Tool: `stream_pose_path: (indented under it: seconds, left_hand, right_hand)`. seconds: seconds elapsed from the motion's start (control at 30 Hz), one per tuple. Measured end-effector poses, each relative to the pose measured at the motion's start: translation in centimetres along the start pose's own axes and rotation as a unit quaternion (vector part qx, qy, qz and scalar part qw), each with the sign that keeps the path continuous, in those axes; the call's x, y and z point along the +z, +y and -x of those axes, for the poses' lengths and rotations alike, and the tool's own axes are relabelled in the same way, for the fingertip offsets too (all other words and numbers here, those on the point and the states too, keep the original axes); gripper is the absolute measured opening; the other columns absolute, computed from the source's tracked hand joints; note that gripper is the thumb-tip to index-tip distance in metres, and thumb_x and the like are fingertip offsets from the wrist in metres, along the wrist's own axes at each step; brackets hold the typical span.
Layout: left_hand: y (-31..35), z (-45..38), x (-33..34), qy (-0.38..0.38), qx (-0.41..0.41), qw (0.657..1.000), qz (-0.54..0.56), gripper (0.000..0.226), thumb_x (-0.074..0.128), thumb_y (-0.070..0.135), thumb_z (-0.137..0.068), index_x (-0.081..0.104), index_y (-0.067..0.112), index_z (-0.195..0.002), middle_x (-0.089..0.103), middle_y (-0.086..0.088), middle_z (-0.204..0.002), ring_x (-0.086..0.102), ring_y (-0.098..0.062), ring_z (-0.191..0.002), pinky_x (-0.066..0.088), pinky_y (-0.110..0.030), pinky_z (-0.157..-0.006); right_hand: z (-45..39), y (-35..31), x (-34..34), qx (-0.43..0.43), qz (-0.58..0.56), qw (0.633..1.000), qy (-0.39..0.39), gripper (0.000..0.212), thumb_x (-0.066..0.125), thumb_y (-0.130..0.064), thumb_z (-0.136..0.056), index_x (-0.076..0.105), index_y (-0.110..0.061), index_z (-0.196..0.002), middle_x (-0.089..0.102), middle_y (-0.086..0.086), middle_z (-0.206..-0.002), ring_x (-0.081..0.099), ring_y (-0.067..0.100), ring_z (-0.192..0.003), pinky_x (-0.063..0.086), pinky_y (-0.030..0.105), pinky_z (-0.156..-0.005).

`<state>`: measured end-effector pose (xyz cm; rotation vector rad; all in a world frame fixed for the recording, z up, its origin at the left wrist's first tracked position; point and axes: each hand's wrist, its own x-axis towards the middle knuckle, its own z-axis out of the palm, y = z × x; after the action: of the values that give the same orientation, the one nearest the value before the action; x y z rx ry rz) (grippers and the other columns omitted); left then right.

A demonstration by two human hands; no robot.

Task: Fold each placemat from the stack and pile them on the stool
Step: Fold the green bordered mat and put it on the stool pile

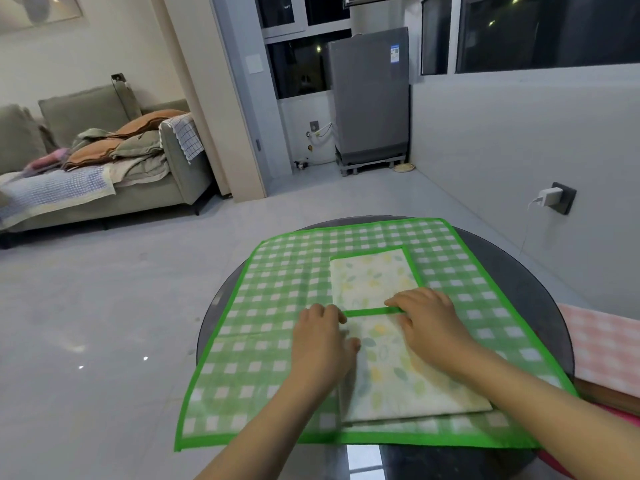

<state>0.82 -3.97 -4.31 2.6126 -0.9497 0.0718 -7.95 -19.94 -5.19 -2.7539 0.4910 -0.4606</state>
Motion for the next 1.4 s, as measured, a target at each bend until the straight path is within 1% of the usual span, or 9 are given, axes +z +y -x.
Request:
stream_pose_path:
  seconds: [0.13, 0.33, 0.4, 0.63, 0.8, 0.9, 1.03, 1.2, 1.4]
  left_hand:
    - [1.6, 1.1, 2.0, -0.047, 0.080, 0.996, 0.000, 0.068, 0.008, 0.038, -0.087, 0.029, 0.010, -0.146, 0.019, -0.009, -0.157, 0.015, -0.024, -0.145, 0.010, -0.033, -0.118]
    - [1.2, 1.4, 3.5, -0.109, 0.067, 0.991, -0.036, 0.059, 0.017, 0.040, -0.101, -0.003, 0.015, -0.151, -0.013, 0.000, -0.158, -0.017, -0.015, -0.145, -0.014, -0.031, -0.115]
    - [1.0, 1.3, 3.7, -0.111, 0.059, 0.991, -0.041, 0.061, 0.016, 0.043, -0.100, -0.005, 0.016, -0.151, -0.015, -0.001, -0.158, -0.018, -0.014, -0.144, -0.014, -0.031, -0.115]
    - [0.9, 1.4, 3.4, -0.102, 0.042, 0.993, -0.033, 0.065, 0.018, 0.047, -0.099, -0.002, 0.015, -0.152, -0.011, 0.000, -0.159, -0.013, -0.013, -0.146, -0.010, -0.032, -0.118]
    - [1.3, -0.2, 2.6, -0.008, 0.057, 0.998, -0.023, 0.044, 0.034, 0.035, -0.099, 0.053, 0.009, -0.130, 0.034, -0.006, -0.152, 0.027, -0.020, -0.140, 0.016, -0.031, -0.116]
    - [1.7, -1.5, 2.3, 0.021, 0.043, 0.998, 0.051, 0.032, 0.043, 0.026, -0.097, 0.068, 0.006, -0.104, 0.053, -0.005, -0.134, 0.043, -0.020, -0.124, 0.028, -0.024, -0.102]
    - [2.2, -2.7, 2.1, 0.018, -0.034, 0.982, 0.187, 0.024, 0.052, 0.020, -0.094, 0.065, 0.008, -0.110, 0.053, -0.004, -0.115, 0.053, -0.011, -0.086, 0.035, -0.014, -0.075]
    - [1.7, -4.6, 2.2, 0.048, -0.112, 0.967, 0.223, 0.026, 0.052, 0.019, -0.094, 0.057, 0.009, -0.117, 0.049, -0.009, -0.121, 0.046, -0.003, -0.067, 0.033, -0.016, -0.070]
    - [0.8, -6.7, 2.5, 0.026, -0.190, 0.955, 0.226, 0.037, 0.060, 0.024, -0.090, 0.053, 0.003, -0.119, 0.057, -0.012, -0.120, 0.057, -0.024, -0.099, 0.039, -0.026, -0.073]
  right_hand:
    - [2.5, -0.6, 0.6, -0.014, 0.037, 0.997, -0.071, 0.074, -0.003, -0.045, -0.081, 0.023, -0.026, -0.147, 0.018, -0.006, -0.157, 0.013, 0.009, -0.144, 0.003, 0.024, -0.115]
    - [3.3, 0.3, 1.4, -0.018, 0.076, 0.987, -0.139, 0.073, -0.010, -0.060, -0.085, -0.002, -0.026, -0.150, -0.010, -0.008, -0.158, -0.011, 0.006, -0.144, -0.012, 0.027, -0.115]
    - [3.3, 0.9, 1.3, -0.013, 0.095, 0.985, -0.142, 0.094, -0.027, -0.071, -0.070, -0.006, -0.026, -0.150, -0.013, -0.011, -0.156, -0.014, 0.006, -0.144, -0.013, 0.029, -0.115]
    - [3.4, 3.1, -0.1, 0.095, 0.082, 0.982, -0.143, 0.060, 0.011, -0.044, -0.100, -0.010, -0.018, -0.149, -0.014, -0.003, -0.158, -0.017, 0.010, -0.144, -0.013, 0.036, -0.118]
    - [2.1, 2.9, -1.3, 0.075, 0.065, 0.993, -0.069, 0.058, 0.034, -0.039, -0.099, 0.018, -0.015, -0.149, 0.011, 0.001, -0.158, 0.006, 0.018, -0.145, 0.006, 0.033, -0.117]
    - [0.8, 2.9, -2.2, 0.073, -0.078, 0.994, -0.008, 0.048, 0.053, -0.022, -0.093, 0.042, -0.013, -0.139, 0.045, -0.003, -0.126, 0.044, 0.013, -0.112, 0.033, 0.016, -0.091]
    - [-0.6, 2.8, -2.4, 0.126, -0.174, 0.977, 0.006, 0.038, 0.063, -0.014, -0.087, 0.057, -0.013, -0.125, 0.050, -0.005, -0.095, 0.047, 0.003, -0.068, 0.035, 0.008, -0.061]
    - [-2.4, 3.2, -1.7, 0.219, -0.202, 0.955, -0.001, 0.037, 0.068, -0.016, -0.084, 0.059, -0.005, -0.119, 0.056, 0.001, -0.085, 0.055, 0.018, -0.074, 0.048, 0.030, -0.075]
    - [-3.8, 3.6, -1.2, 0.290, -0.232, 0.928, 0.014, 0.035, 0.068, -0.012, -0.084, 0.059, 0.011, -0.108, 0.067, 0.023, -0.091, 0.066, 0.033, -0.070, 0.057, 0.048, -0.071]
